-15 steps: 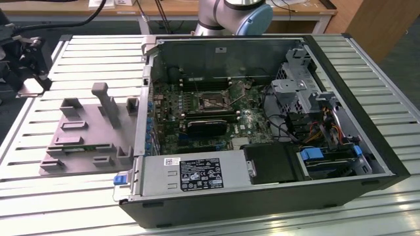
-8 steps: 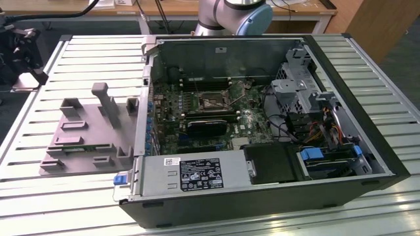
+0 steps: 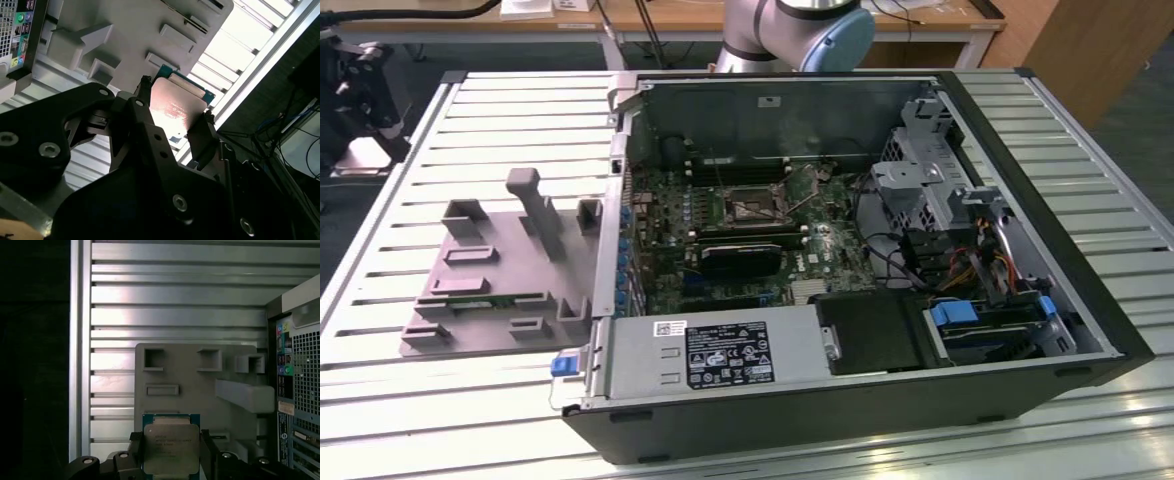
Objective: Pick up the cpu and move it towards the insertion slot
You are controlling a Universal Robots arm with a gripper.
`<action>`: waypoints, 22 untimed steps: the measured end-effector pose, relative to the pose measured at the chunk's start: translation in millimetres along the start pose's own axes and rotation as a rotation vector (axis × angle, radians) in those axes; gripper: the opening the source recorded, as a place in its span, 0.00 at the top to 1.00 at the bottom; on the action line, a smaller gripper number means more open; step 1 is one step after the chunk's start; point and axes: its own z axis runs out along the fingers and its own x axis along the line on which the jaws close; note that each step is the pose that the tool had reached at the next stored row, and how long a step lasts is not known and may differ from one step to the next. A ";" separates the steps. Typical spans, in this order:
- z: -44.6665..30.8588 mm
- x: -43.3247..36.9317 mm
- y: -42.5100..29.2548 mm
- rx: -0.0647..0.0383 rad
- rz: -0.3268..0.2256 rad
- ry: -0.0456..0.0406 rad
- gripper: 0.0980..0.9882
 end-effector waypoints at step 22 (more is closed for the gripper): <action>-15.2 -7.5 0.7 0.004 0.000 0.0000 0.51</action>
